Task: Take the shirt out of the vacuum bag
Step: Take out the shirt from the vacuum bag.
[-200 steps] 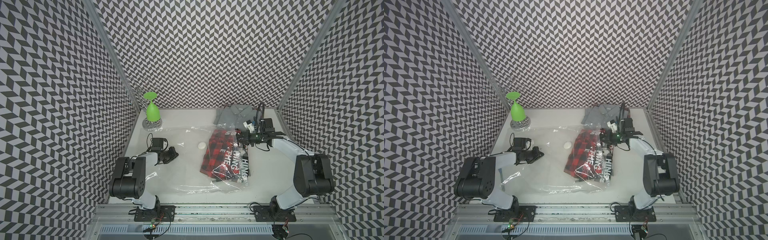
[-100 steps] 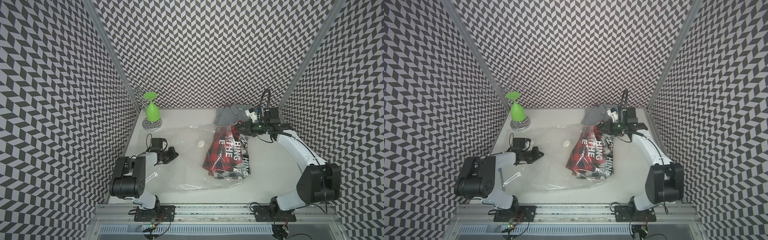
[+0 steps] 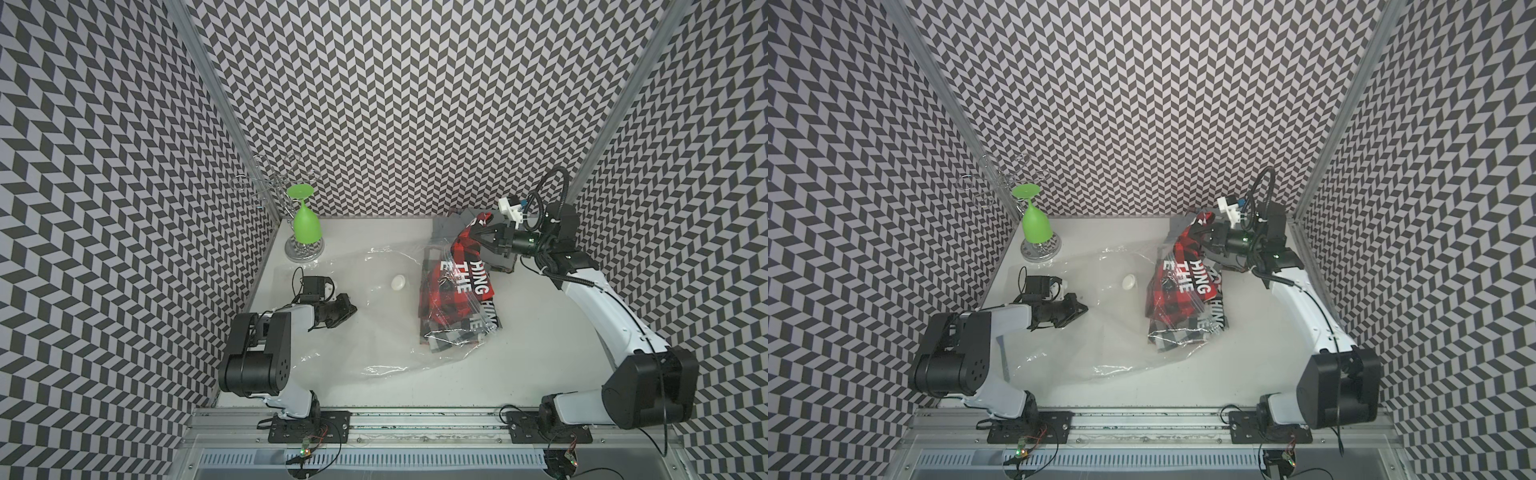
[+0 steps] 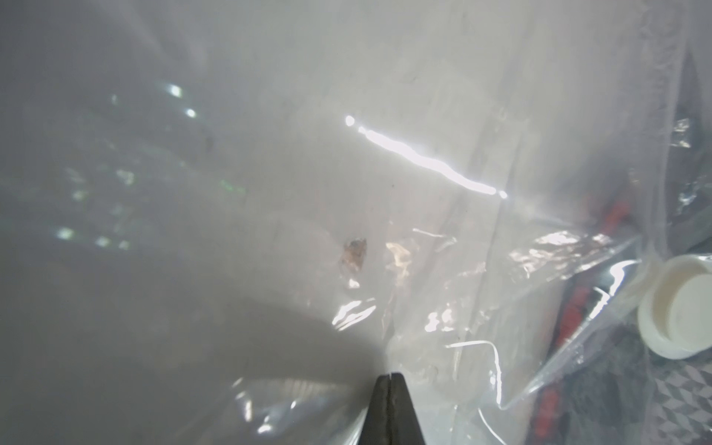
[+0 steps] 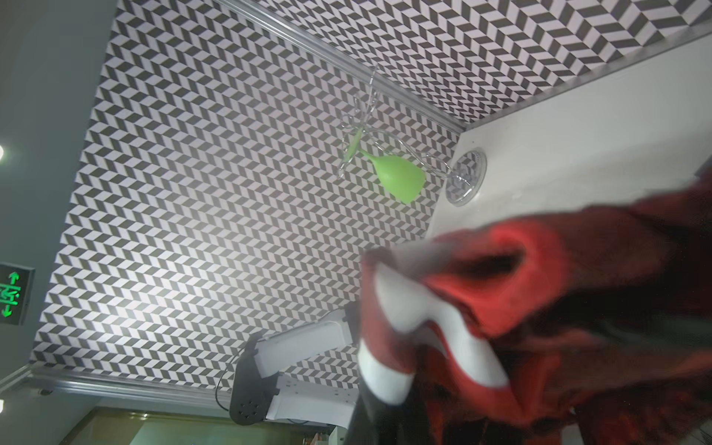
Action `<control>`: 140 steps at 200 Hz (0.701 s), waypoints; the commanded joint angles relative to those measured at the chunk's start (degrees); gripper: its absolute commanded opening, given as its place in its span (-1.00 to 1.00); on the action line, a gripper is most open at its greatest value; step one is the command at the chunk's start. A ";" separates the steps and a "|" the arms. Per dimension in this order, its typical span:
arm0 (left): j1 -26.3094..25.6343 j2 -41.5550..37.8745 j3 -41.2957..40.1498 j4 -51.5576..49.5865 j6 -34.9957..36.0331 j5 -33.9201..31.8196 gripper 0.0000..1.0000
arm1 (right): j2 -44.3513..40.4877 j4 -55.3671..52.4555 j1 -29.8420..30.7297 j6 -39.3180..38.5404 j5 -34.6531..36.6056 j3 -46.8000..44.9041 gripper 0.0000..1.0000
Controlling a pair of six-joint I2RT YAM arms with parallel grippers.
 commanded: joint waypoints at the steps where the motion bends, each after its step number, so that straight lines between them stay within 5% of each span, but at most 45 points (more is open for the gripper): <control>1: -0.03 3.41 -3.31 -7.97 1.08 -5.74 -1.00 | -2.84 11.10 -0.10 3.59 -3.01 3.30 -1.00; 108: -0.03 3.49 -3.26 -8.03 1.17 -5.81 -1.00 | -3.51 15.83 -11.91 10.61 -5.04 7.14 -1.00; 140: -0.21 3.57 -3.23 -8.00 1.27 -5.70 -1.00 | -1.05 4.03 -16.28 1.64 -2.54 13.51 -1.00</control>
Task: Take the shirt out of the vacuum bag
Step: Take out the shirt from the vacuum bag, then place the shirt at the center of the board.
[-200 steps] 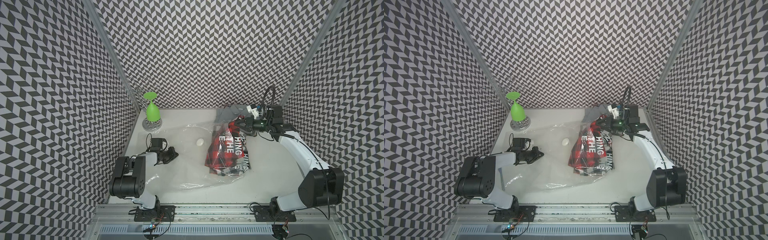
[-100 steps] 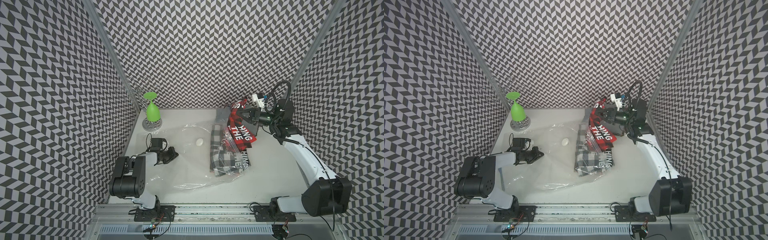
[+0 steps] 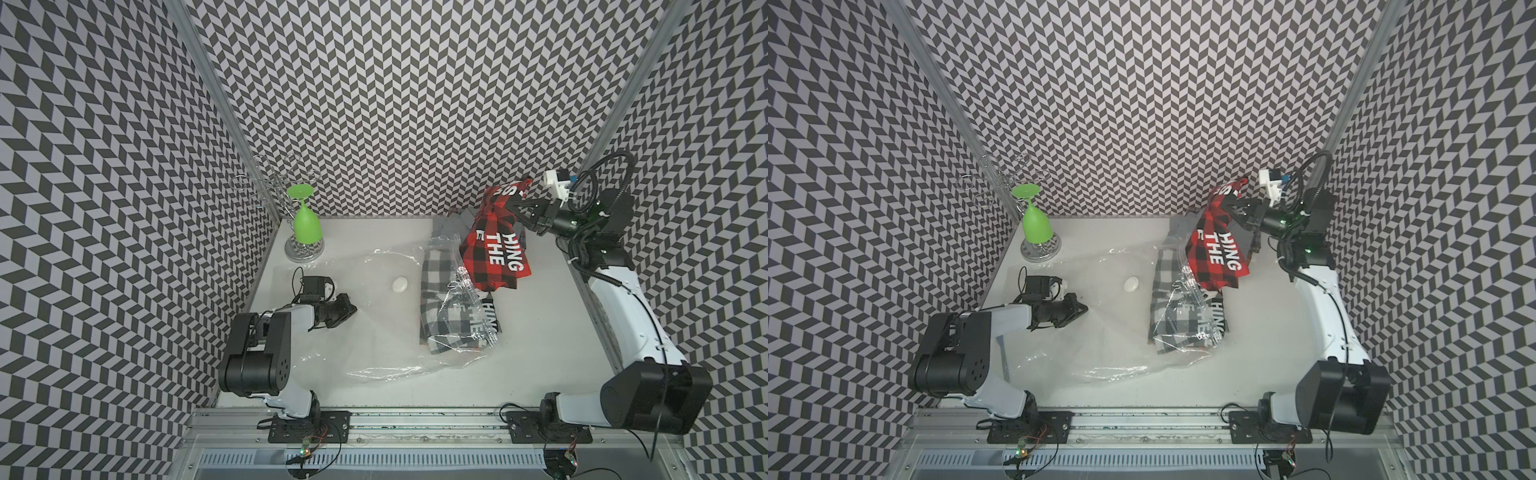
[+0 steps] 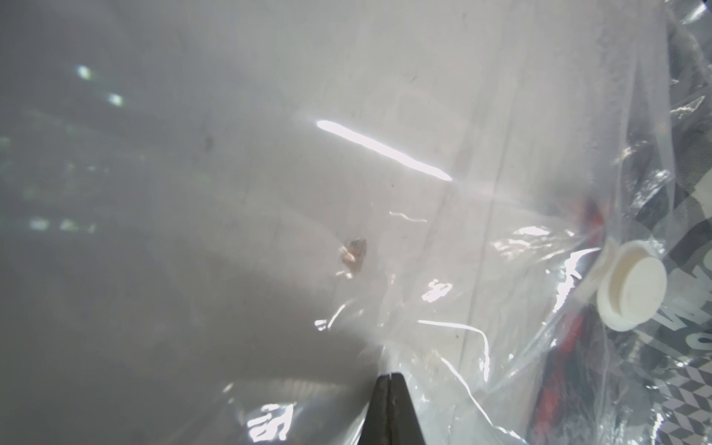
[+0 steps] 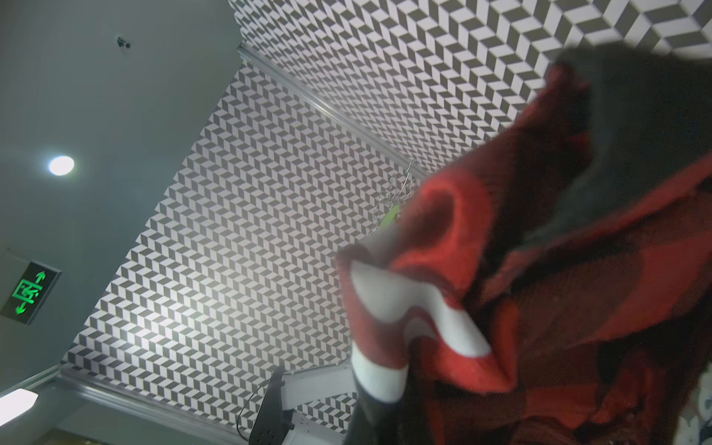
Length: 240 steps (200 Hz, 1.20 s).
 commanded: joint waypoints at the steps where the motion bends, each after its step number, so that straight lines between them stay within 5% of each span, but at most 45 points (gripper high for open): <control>1: -0.21 3.55 -3.23 -8.04 1.27 -5.71 -1.00 | 0.20 -4.59 -2.39 -7.01 1.83 6.81 -1.00; 53: -0.59 3.72 -3.31 -7.80 1.19 -5.35 -1.00 | 8.93 -39.80 -4.11 -34.33 24.10 26.66 -1.00; 83: -0.90 3.81 -3.31 -7.66 1.13 -4.99 -1.00 | 13.04 -46.62 -4.15 -40.26 37.61 34.37 -1.00; 131: -1.67 4.17 -3.49 -7.61 1.12 -4.71 -1.00 | 23.52 -55.39 -2.13 -47.25 48.16 52.29 -1.00; 150: -2.04 4.34 -3.47 -7.61 1.14 -4.69 -1.00 | 28.10 -58.60 2.18 -50.83 52.34 57.24 -1.00; 240: -4.02 5.57 -3.53 -7.75 1.18 -4.62 -1.00 | 48.92 -57.58 33.17 -61.69 80.87 51.98 -1.00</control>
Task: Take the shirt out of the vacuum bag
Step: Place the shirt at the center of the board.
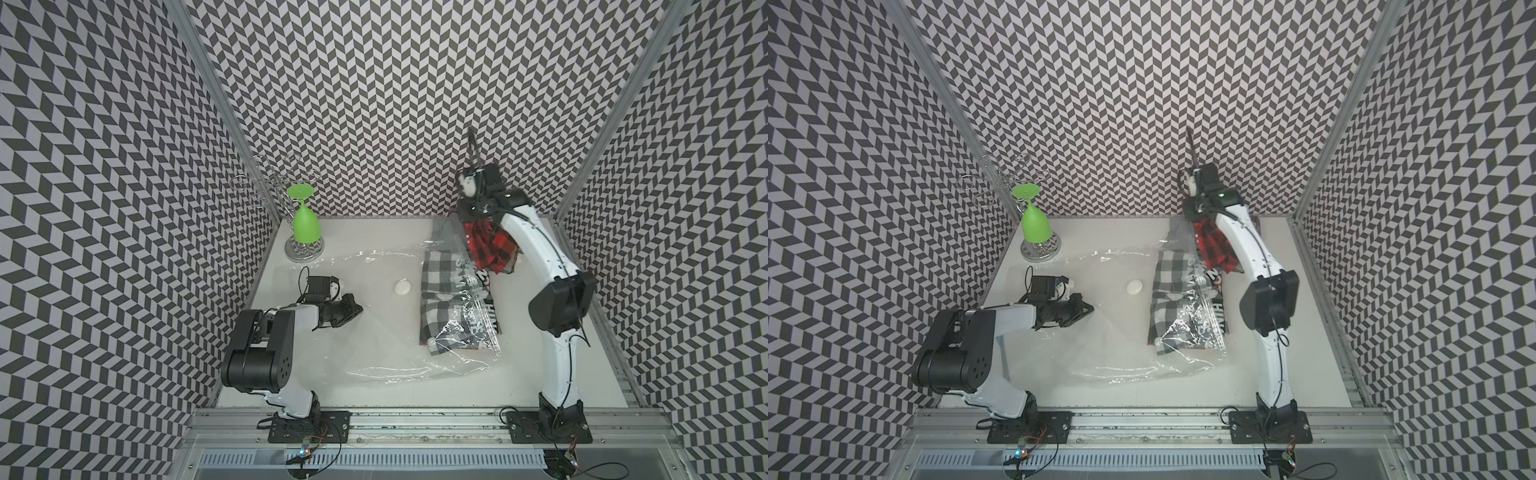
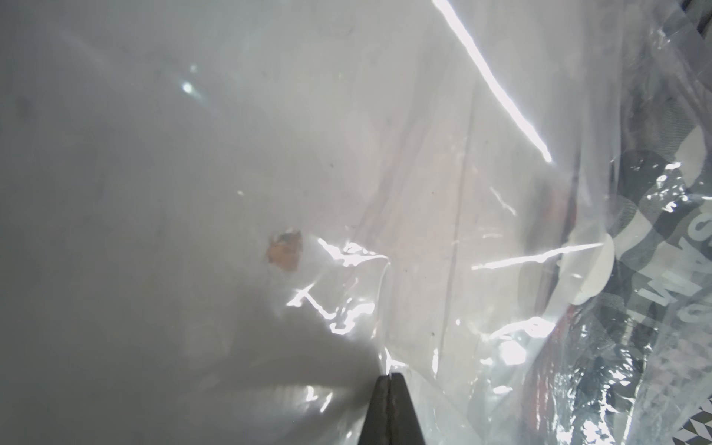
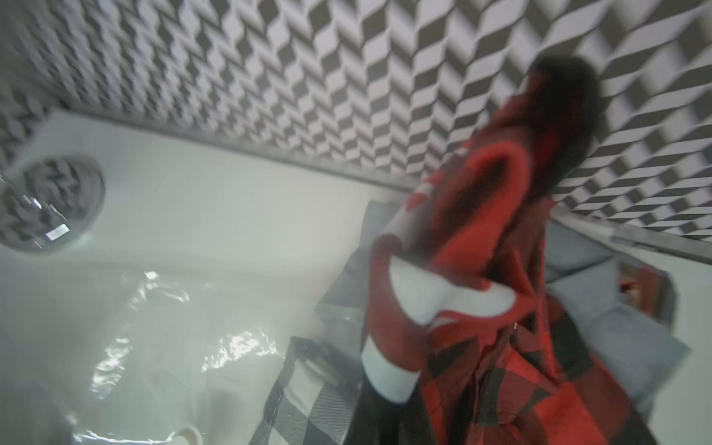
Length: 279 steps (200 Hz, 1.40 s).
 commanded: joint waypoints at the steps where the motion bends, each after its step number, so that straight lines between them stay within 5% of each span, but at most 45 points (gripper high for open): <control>1: -1.23 4.24 -3.51 -10.26 1.14 -6.12 -1.00 | 1.43 0.00 4.46 -4.11 10.85 -1.98 -1.00; 36: -1.51 4.70 -3.56 -9.77 1.02 -6.05 -1.00 | 0.39 0.74 6.03 -4.02 12.96 -7.83 -0.99; 54: -1.64 5.34 -3.65 -9.42 0.93 -5.98 -1.00 | -1.67 1.97 5.73 -3.20 9.96 -9.98 -0.62; 79: -1.86 5.72 -3.66 -9.18 0.83 -5.82 -1.00 | -6.48 4.56 2.60 1.60 -2.99 -12.57 -0.03; 114: -2.03 5.04 -3.58 -9.46 0.91 -6.25 -1.00 | -17.92 13.35 -6.11 9.84 -27.37 -23.76 0.44; 159: -2.48 4.49 -3.67 -9.58 0.88 -6.43 -1.00 | -30.75 26.77 -21.13 20.77 -41.56 -45.19 0.46; 193: -2.61 4.07 -3.75 -9.54 0.92 -6.33 -1.00 | -32.28 34.83 -30.02 22.96 -48.06 -55.94 0.45; 279: -2.66 3.14 -3.84 -9.63 0.98 -6.26 -1.00 | -20.61 39.42 -33.13 18.97 -49.63 -55.44 0.46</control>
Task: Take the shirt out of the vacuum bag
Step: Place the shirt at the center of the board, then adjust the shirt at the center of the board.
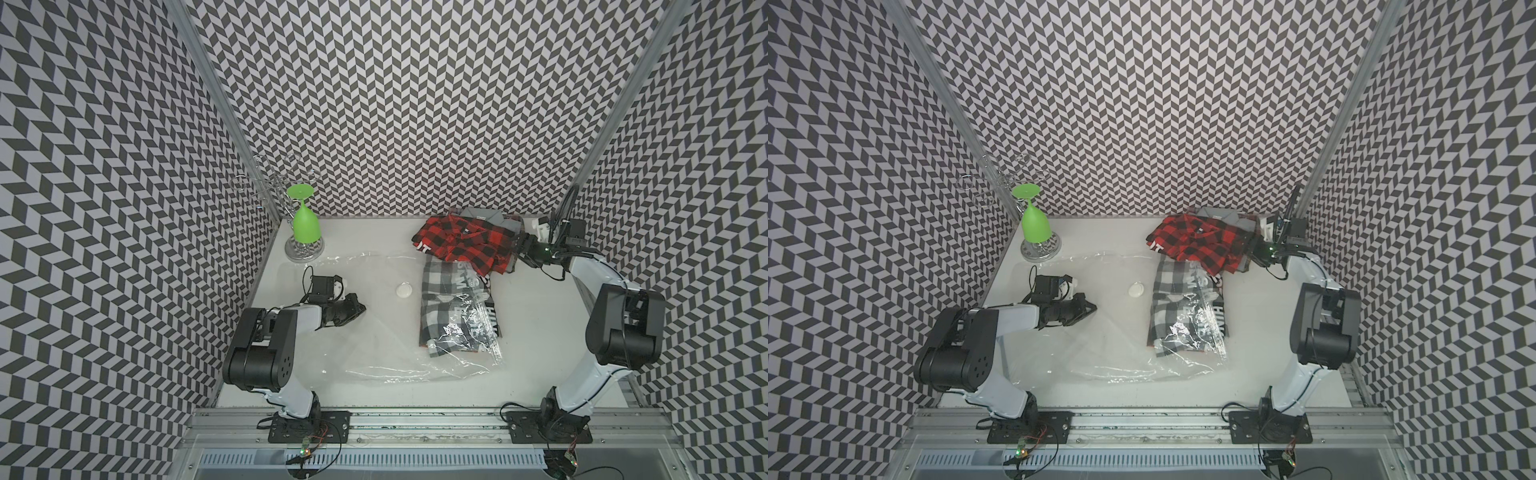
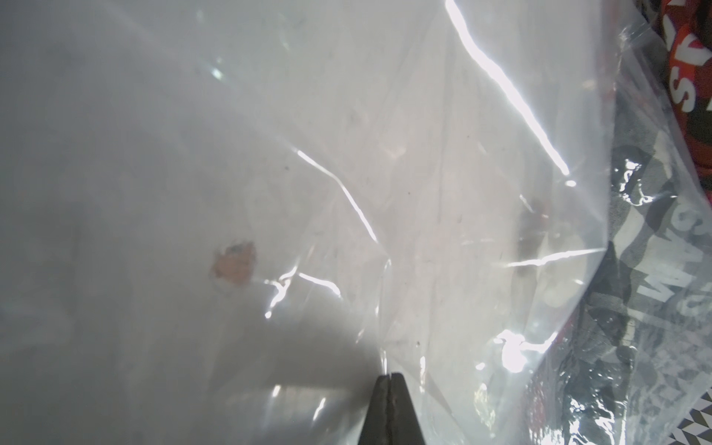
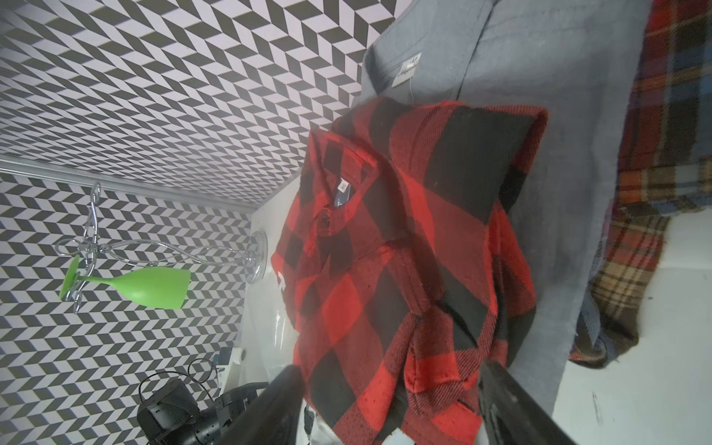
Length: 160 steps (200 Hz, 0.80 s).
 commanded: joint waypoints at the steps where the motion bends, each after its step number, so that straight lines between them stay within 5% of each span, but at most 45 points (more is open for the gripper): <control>1: -0.96 2.72 -3.71 -11.77 1.00 -5.60 -1.00 | 2.23 4.37 -0.03 -1.91 -1.01 1.54 0.46; 113: -1.17 3.26 -3.71 -11.64 1.10 -5.61 -1.00 | 6.13 5.45 3.68 -7.01 -1.45 -0.63 0.45; 160: -1.18 3.52 -3.71 -11.50 1.05 -5.39 -0.99 | 8.07 0.02 6.59 -10.35 4.32 1.41 0.37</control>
